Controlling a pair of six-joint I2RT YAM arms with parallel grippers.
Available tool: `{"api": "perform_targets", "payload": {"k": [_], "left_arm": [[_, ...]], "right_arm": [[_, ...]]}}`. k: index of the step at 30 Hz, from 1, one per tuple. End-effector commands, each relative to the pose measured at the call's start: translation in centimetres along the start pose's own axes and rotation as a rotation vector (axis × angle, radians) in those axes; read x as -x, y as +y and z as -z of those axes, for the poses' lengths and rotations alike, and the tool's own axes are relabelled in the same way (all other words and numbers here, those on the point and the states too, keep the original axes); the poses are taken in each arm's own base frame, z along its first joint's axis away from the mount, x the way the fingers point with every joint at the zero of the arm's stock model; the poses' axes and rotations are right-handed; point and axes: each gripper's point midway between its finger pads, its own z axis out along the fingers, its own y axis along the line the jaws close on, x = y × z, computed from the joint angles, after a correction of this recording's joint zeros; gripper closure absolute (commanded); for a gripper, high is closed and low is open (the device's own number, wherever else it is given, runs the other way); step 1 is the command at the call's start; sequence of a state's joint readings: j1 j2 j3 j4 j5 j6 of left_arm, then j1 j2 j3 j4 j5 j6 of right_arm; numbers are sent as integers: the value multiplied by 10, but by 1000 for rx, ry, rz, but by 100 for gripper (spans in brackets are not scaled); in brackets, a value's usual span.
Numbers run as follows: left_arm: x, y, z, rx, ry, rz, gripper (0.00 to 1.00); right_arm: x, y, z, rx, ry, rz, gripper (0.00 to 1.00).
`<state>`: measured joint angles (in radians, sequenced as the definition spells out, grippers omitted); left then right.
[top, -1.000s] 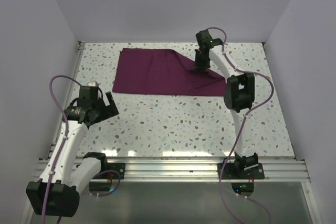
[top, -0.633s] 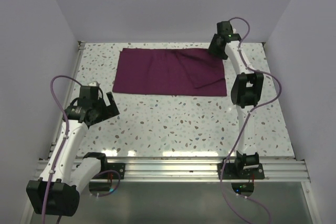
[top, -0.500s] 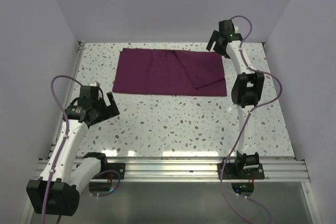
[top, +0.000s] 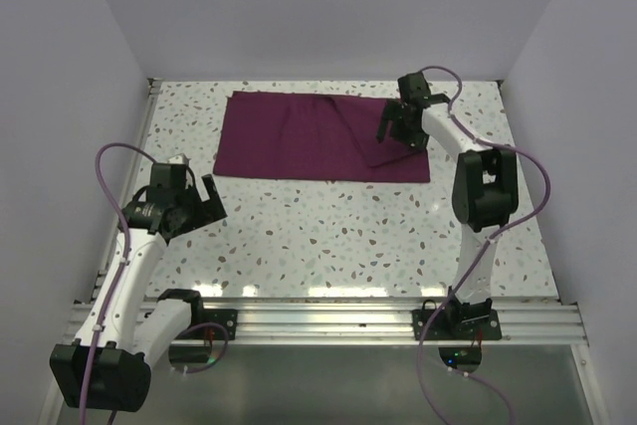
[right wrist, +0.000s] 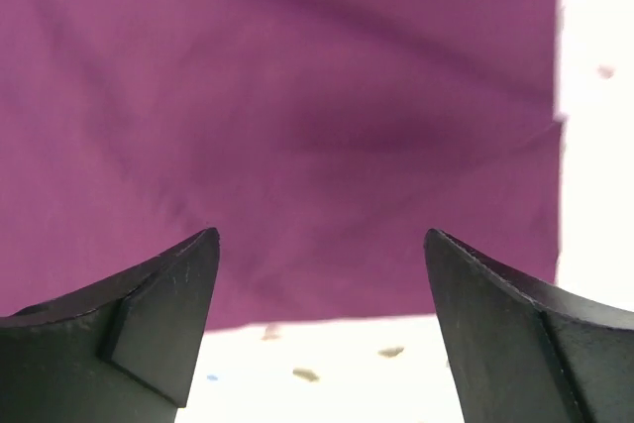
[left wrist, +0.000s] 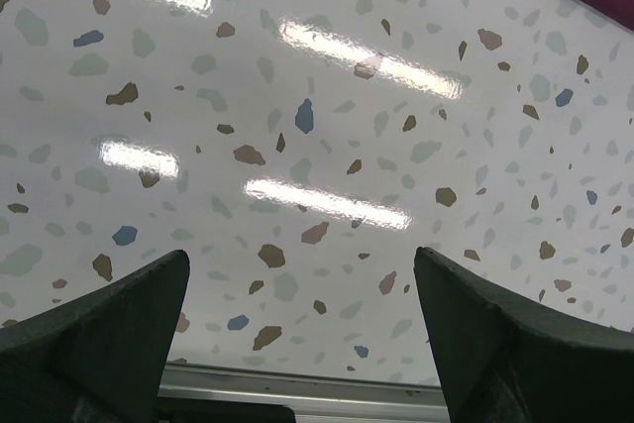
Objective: Open and lay out the surgical kit
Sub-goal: Open the surgical kit at the center of the board.
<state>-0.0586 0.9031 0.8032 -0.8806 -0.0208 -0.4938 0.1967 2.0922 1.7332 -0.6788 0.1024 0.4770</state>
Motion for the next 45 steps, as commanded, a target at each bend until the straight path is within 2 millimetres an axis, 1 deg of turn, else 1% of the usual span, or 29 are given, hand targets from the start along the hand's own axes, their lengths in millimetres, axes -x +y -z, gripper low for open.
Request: {"api": "perform_targets", "payload": {"k": [1, 3, 4, 6, 7, 11, 13, 15, 16, 20, 21, 23, 26, 27, 29, 30, 32, 33, 35, 36, 40, 42, 43, 45], "left_arm": [[7, -5, 1, -31, -38, -15, 0], [7, -5, 1, -34, -37, -16, 0], [7, -5, 1, -34, -37, -16, 0], [7, -5, 1, -34, -37, -16, 0], [7, -5, 1, -35, -38, -16, 0], [7, -5, 2, -39, -47, -18, 0], [7, -6, 3, -41, -49, -19, 0], [8, -6, 3, -41, -50, -19, 0], [8, -6, 3, -41, -50, -20, 0], [8, -6, 3, -41, -50, -19, 0], [8, -6, 3, -41, -50, -19, 0], [7, -6, 3, -39, -48, -17, 0], [8, -6, 3, -38, -50, -16, 0], [8, -5, 3, -35, -48, -16, 0], [7, -5, 2, -33, -46, -14, 0], [8, -5, 2, -31, -47, -16, 0], [8, -5, 2, -30, -47, -13, 0], [8, -4, 1, -27, -45, -11, 0], [7, -3, 1, -23, -42, -11, 0], [7, -3, 1, -23, -44, -9, 0], [7, -2, 1, -16, -42, -6, 0], [8, -2, 1, -14, -46, -3, 0], [8, -2, 1, -12, -44, -3, 0], [7, -1, 0, -8, -44, -2, 0]], "right_arm": [[-8, 20, 24, 97, -28, 43, 14], [-19, 21, 22, 101, 1, 47, 19], [-29, 23, 20, 101, 20, 56, 19], [-34, 24, 17, 96, 27, 57, 21], [-40, 26, 13, 97, 41, 63, 21], [-45, 32, 2, 96, 61, 53, 25], [-43, 37, 0, 103, 59, 53, 28], [-45, 39, -5, 100, 71, 55, 31], [-42, 42, -6, 105, 69, 55, 33], [-47, 47, -14, 105, 84, 61, 37], [-49, 46, -17, 104, 92, 63, 41], [-53, 47, -21, 103, 102, 63, 45], [-58, 45, -28, 93, 114, 64, 56], [-59, 44, -29, 88, 116, 65, 65], [-60, 42, -31, 82, 121, 70, 71], [-62, 41, -33, 80, 125, 74, 78], [-61, 40, -32, 73, 130, 82, 85], [-60, 40, -31, 72, 129, 84, 91], [-58, 40, -26, 69, 130, 96, 95], [-55, 40, -23, 63, 125, 98, 100], [-35, 43, -1, 74, 79, 93, 100], [-23, 46, 12, 84, 48, 89, 100], [-12, 49, 18, 92, 25, 82, 100], [-3, 49, 28, 98, 9, 77, 100]]}}
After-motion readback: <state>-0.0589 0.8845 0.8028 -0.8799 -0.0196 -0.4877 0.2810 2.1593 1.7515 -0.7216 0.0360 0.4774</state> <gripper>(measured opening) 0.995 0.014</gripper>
